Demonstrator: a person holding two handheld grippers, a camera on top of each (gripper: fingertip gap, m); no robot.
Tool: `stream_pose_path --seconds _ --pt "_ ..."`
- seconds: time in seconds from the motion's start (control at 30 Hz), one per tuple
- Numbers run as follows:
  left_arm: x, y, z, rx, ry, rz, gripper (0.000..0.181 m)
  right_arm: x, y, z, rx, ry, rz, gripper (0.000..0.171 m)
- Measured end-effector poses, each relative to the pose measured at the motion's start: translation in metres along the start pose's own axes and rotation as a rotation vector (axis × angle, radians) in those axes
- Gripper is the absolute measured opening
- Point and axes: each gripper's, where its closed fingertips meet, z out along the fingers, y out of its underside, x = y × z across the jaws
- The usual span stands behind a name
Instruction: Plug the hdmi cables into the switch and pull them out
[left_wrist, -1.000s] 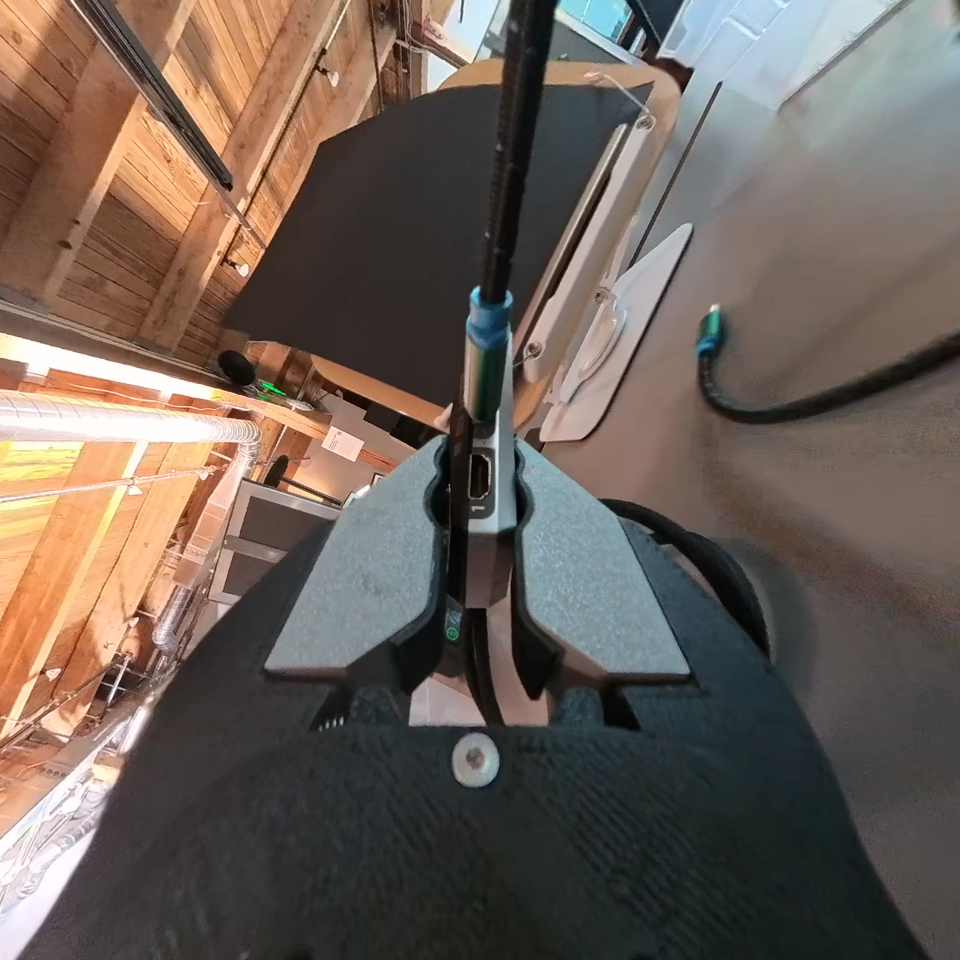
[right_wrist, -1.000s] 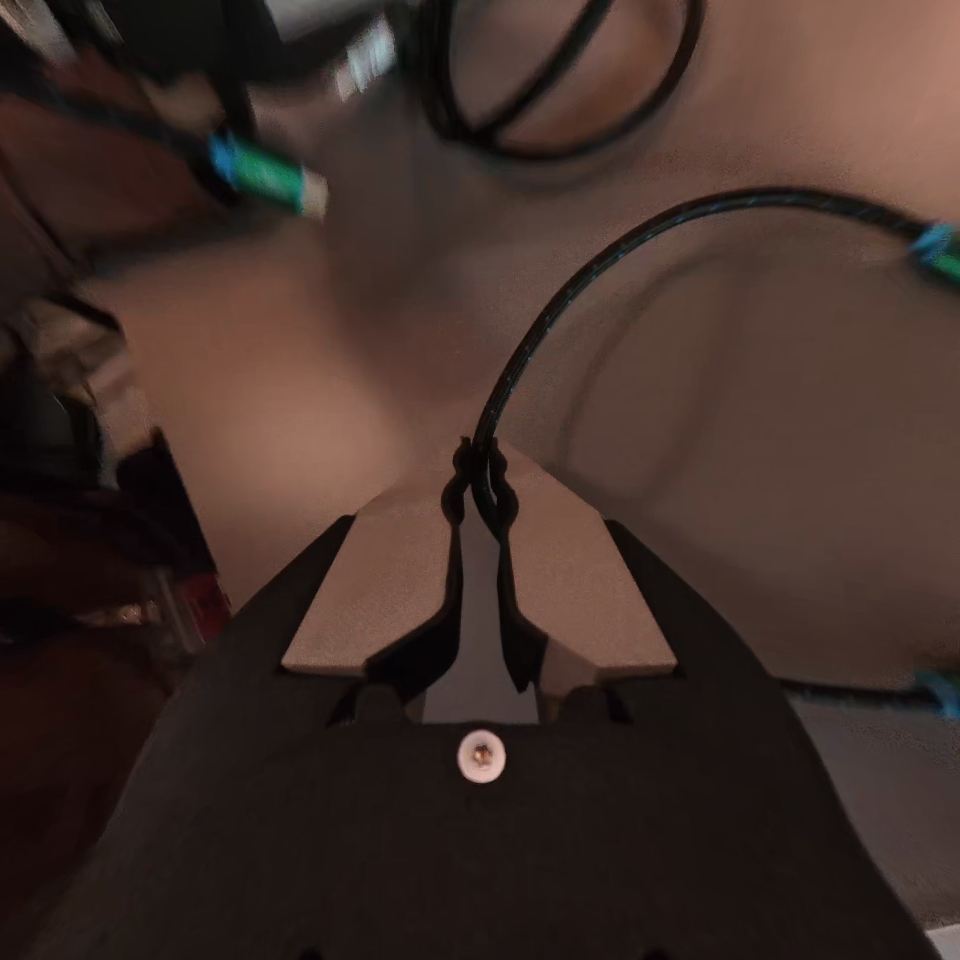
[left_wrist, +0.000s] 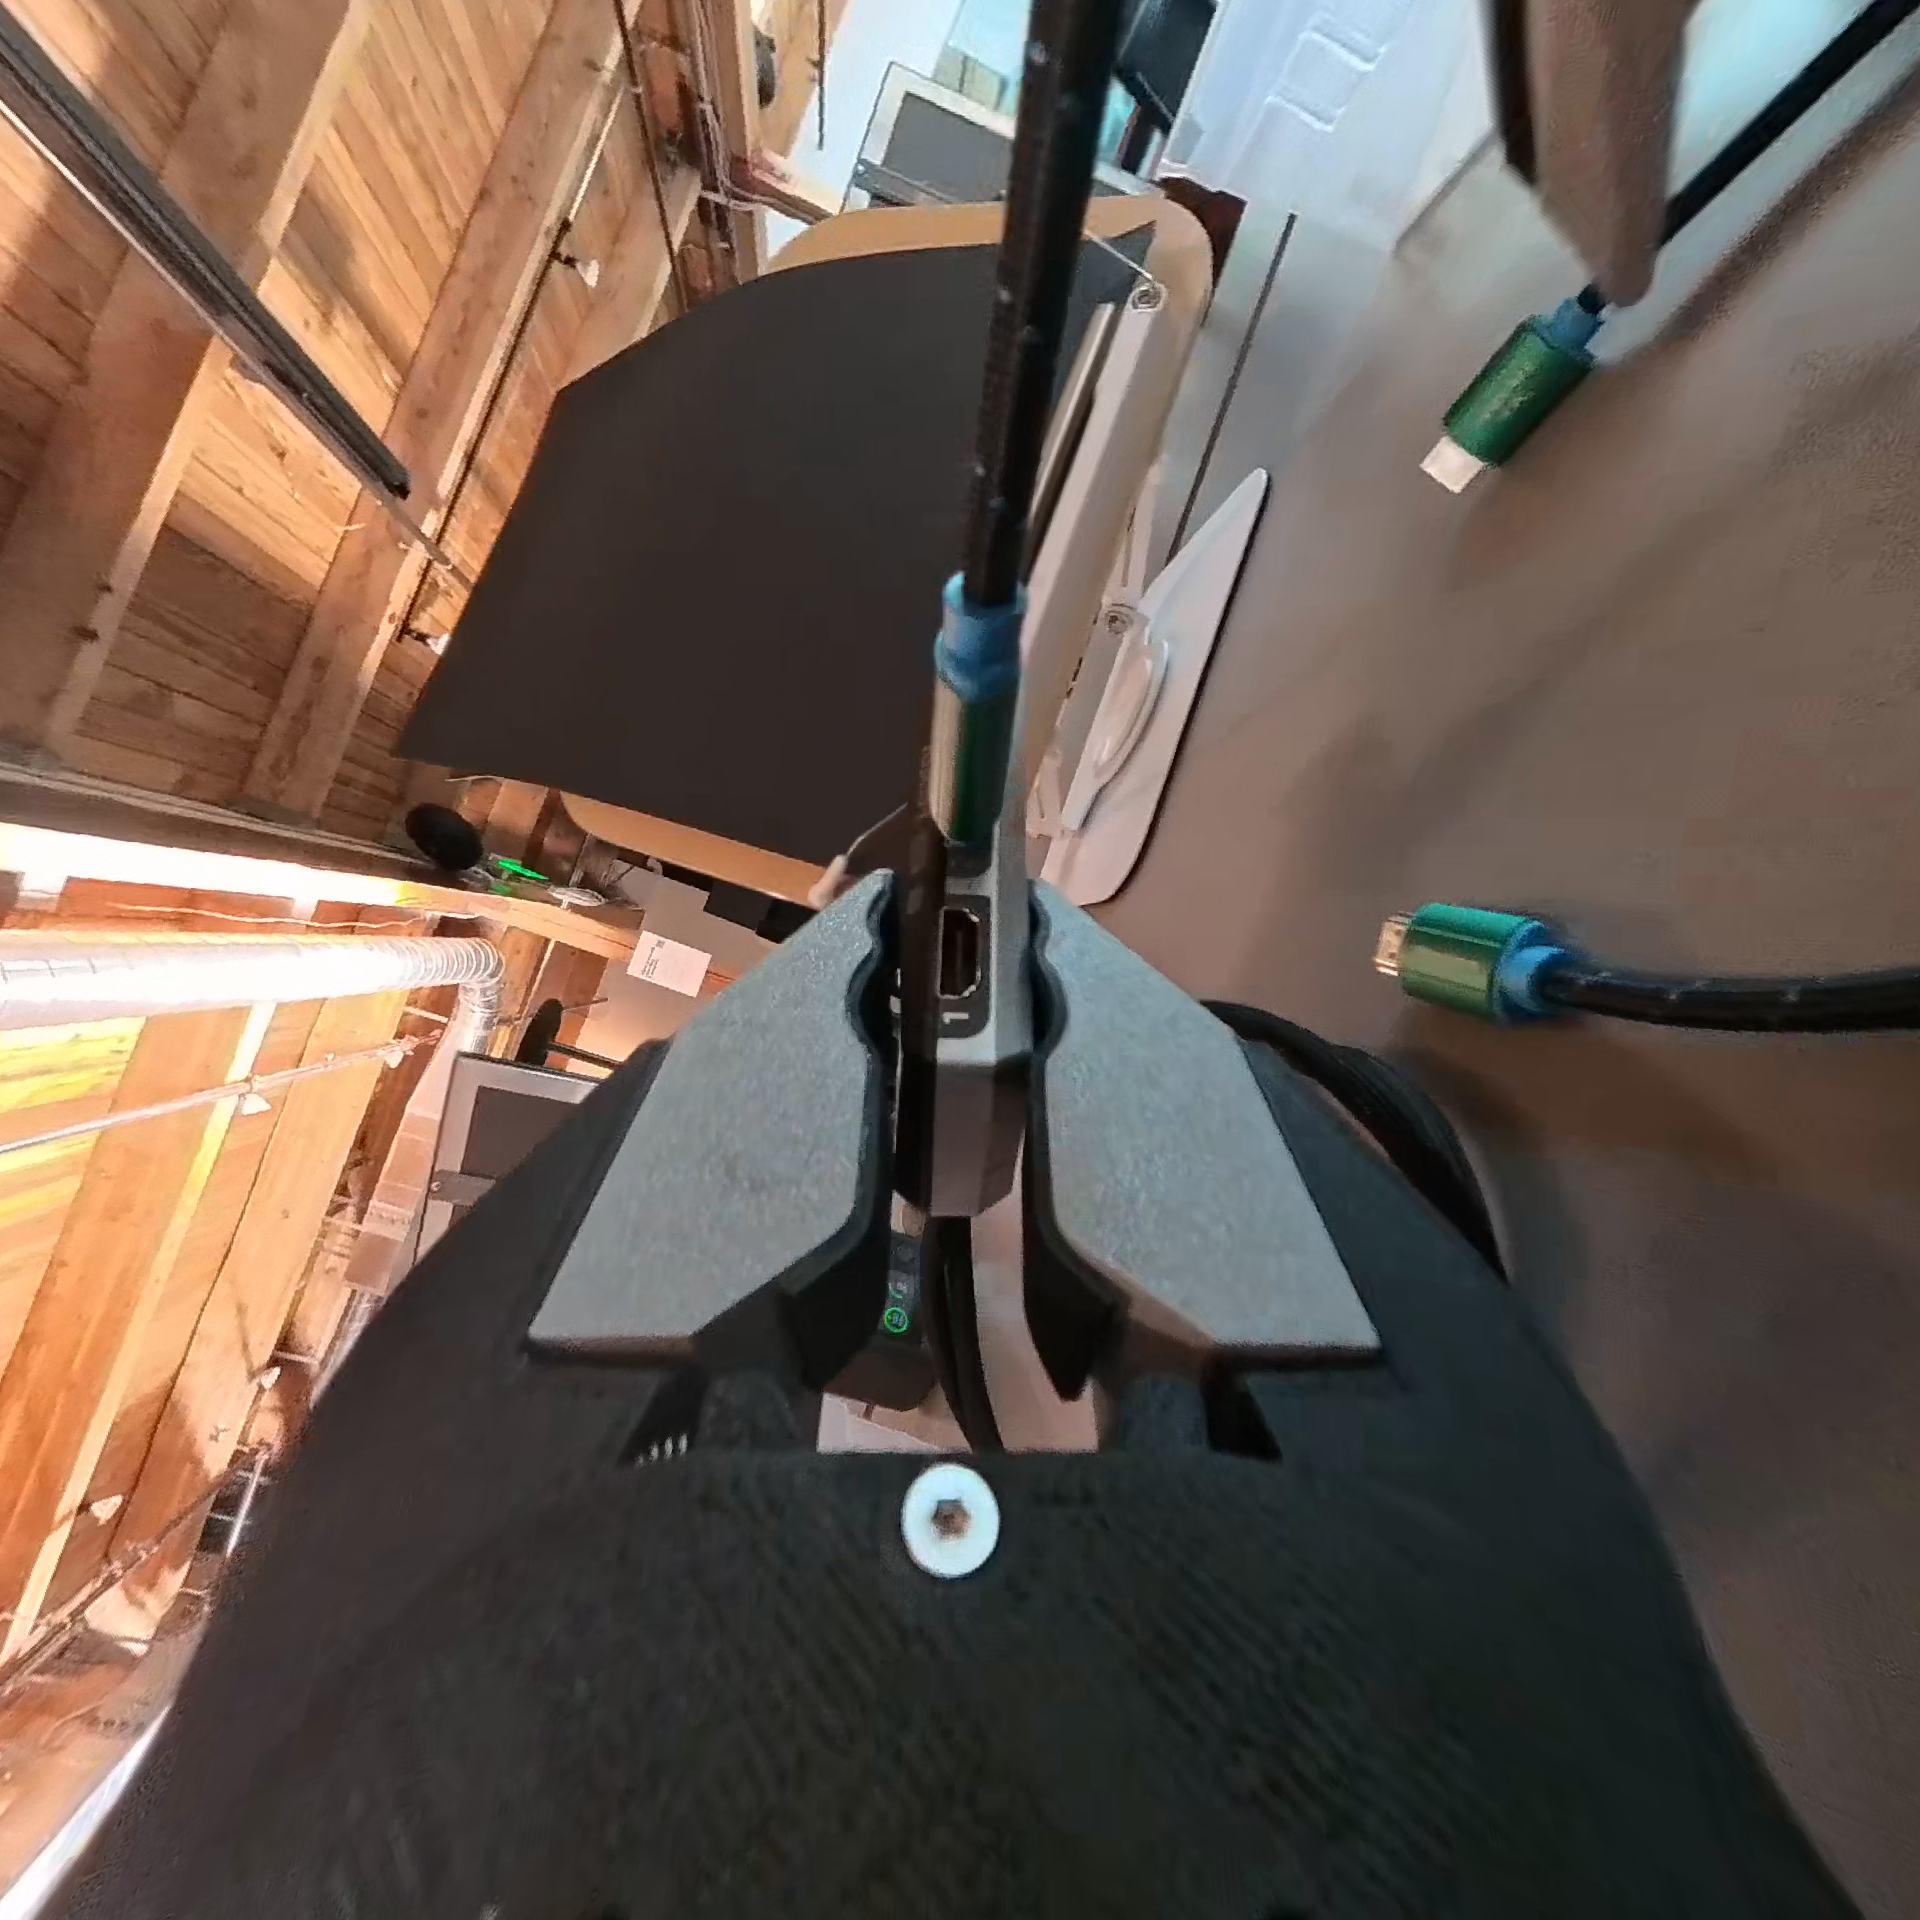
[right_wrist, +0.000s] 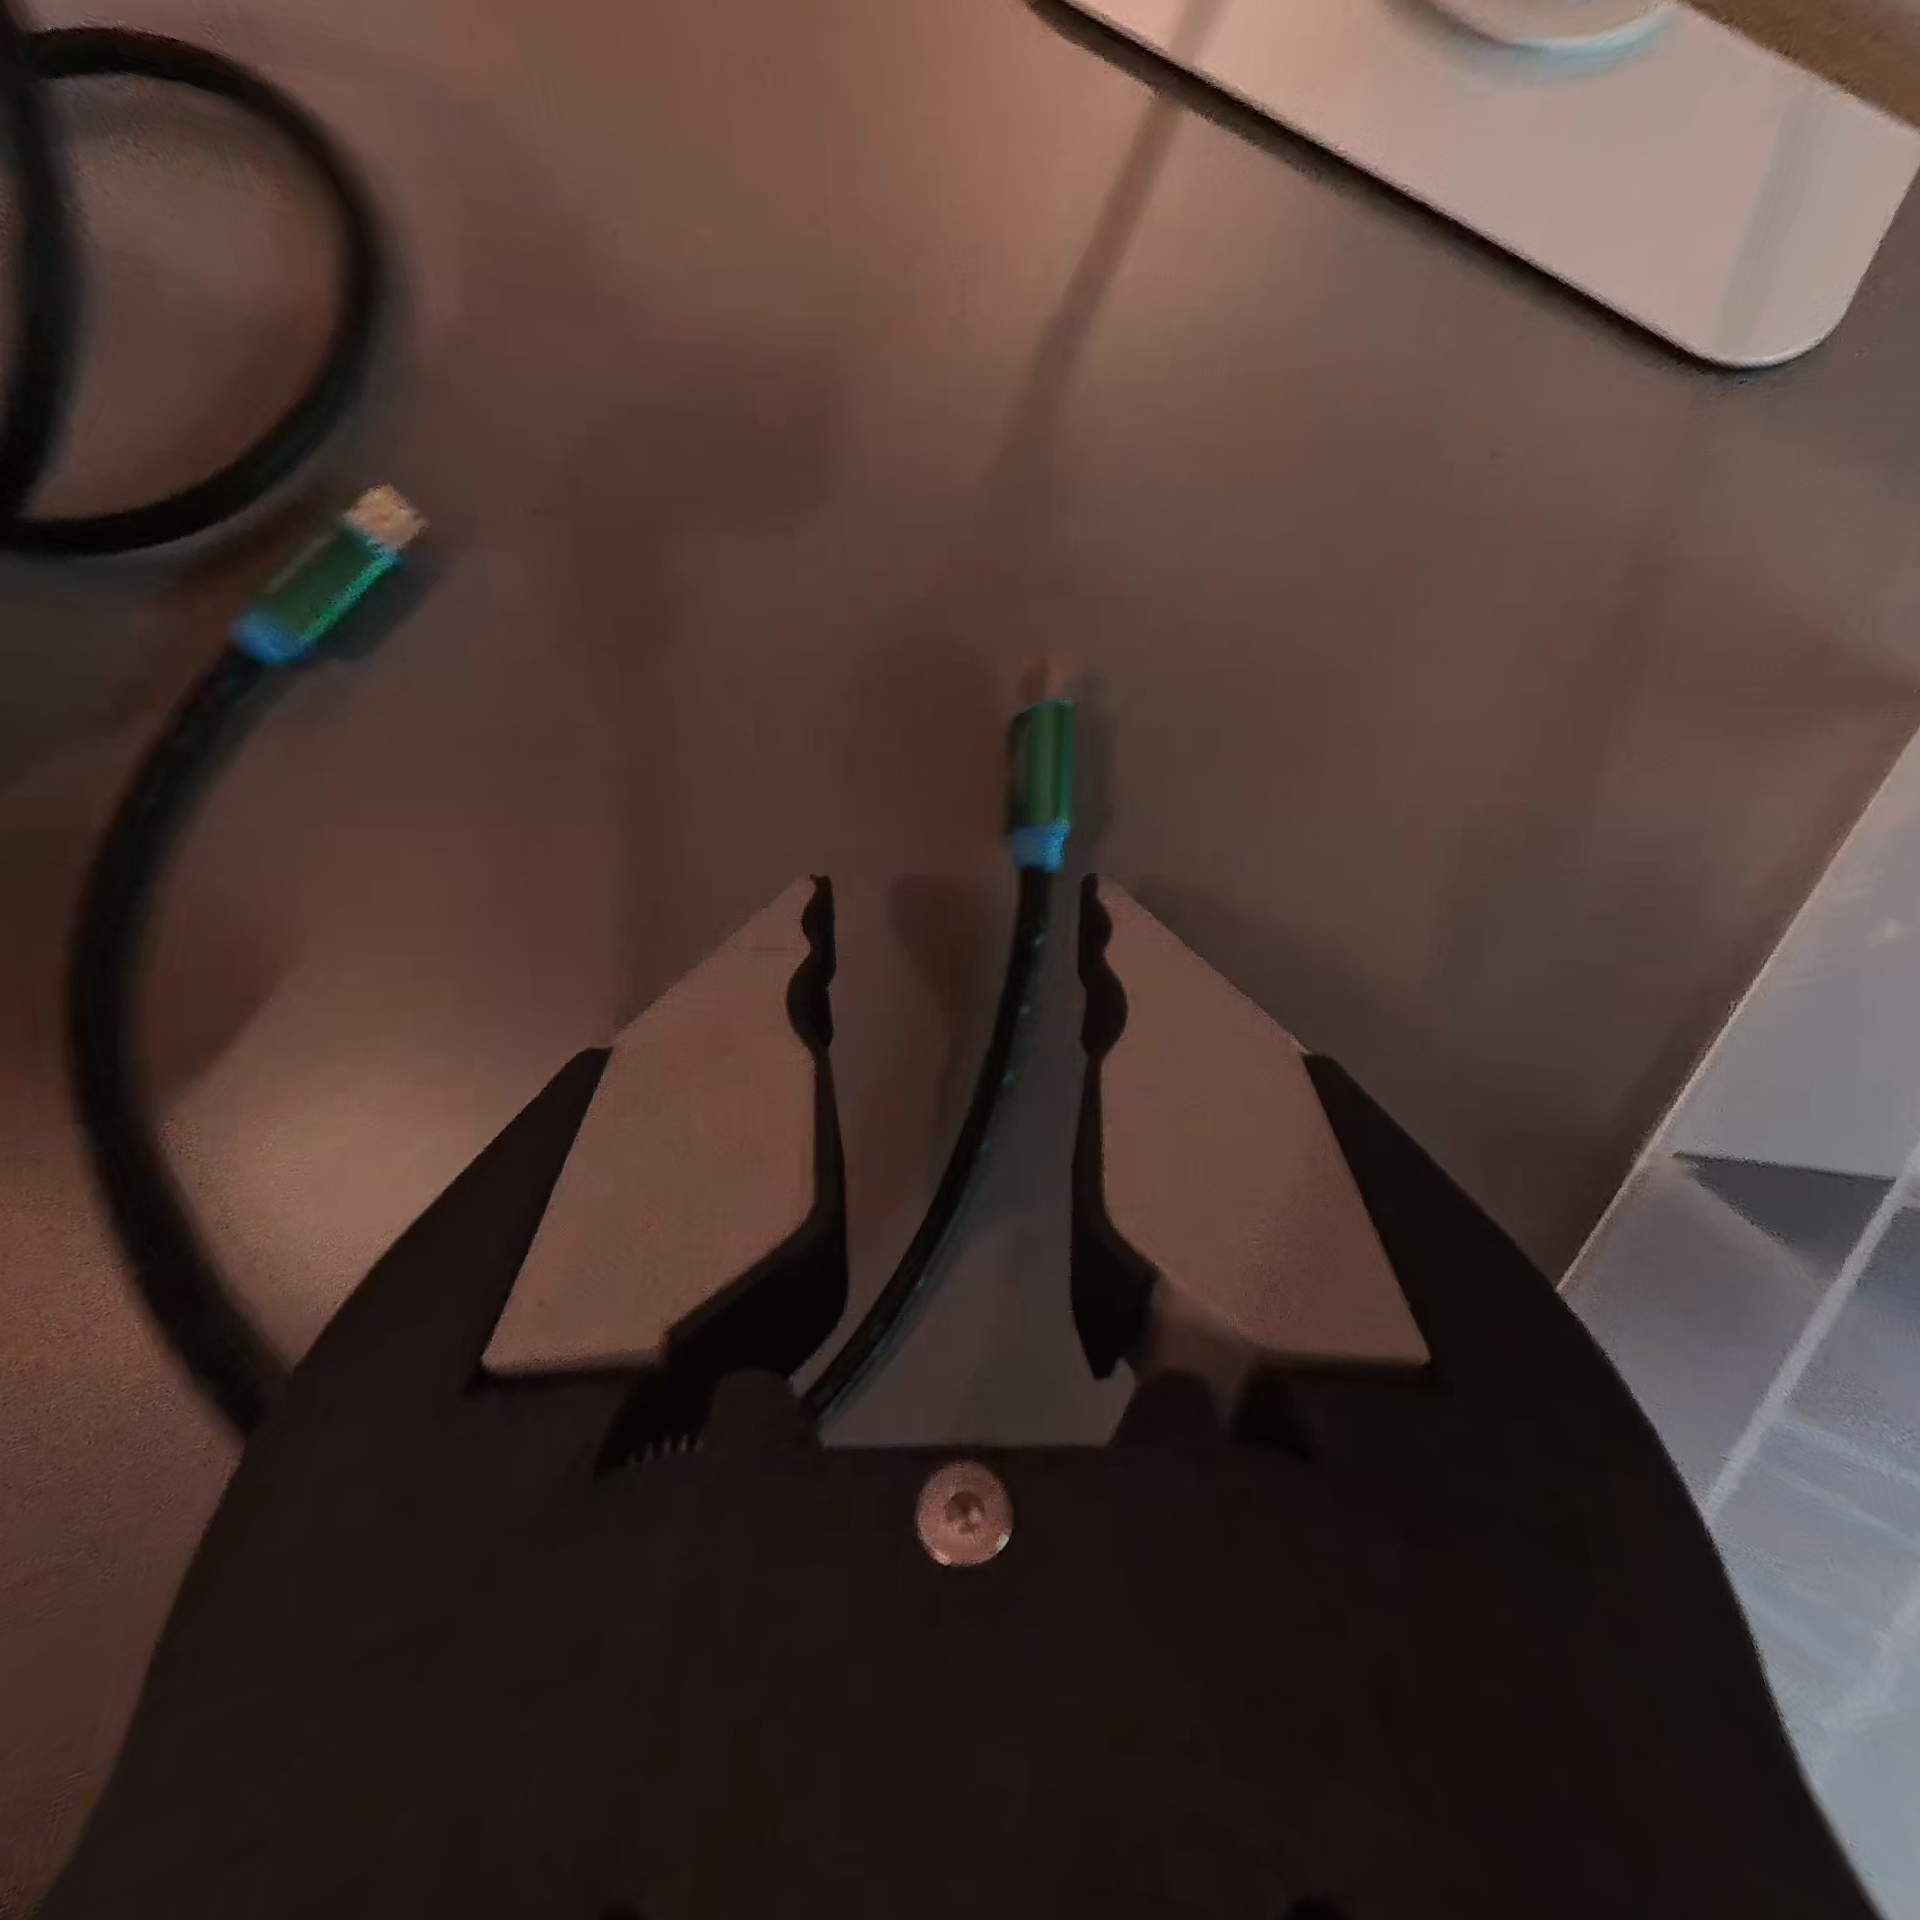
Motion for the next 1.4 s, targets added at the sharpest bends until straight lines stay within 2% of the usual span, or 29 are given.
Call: stream_pose_path --seconds 0.07,0.17,0.3,0.43,0.57,0.73,0.87,1.4 --pt "0.002 0.001 0.001 0.003 0.011 -0.001 0.019 0.011 -0.002 0.017 -0.028 0.015 0.01 0.039" --pt "0.005 0.004 0.005 0.003 0.022 -0.002 0.019 0.017 -0.01 0.035 -0.036 -0.045 0.021 0.009" --pt "0.008 0.009 0.009 0.007 0.03 0.025 0.019 -0.026 -0.036 0.033 0.041 -0.394 -0.012 0.008" --pt "0.005 0.01 0.008 0.058 0.0 0.121 0.019 -0.078 -0.06 0.004 0.154 -0.784 -0.034 0.008" --pt "0.0 0.009 0.004 0.082 -0.032 0.187 0.019 -0.11 -0.057 -0.022 0.175 -1.011 -0.05 0.008" --pt "0.005 -0.012 0.0 0.128 -0.045 0.293 0.019 -0.126 -0.058 -0.037 0.177 -1.162 0.024 0.009" --pt "0.009 -0.019 0.002 0.119 -0.08 0.372 0.02 -0.127 -0.059 -0.036 0.165 -1.212 0.118 0.009" --pt "-0.005 -0.018 -0.002 0.063 -0.136 0.376 0.019 -0.122 -0.075 -0.052 0.223 -1.443 0.397 0.01"
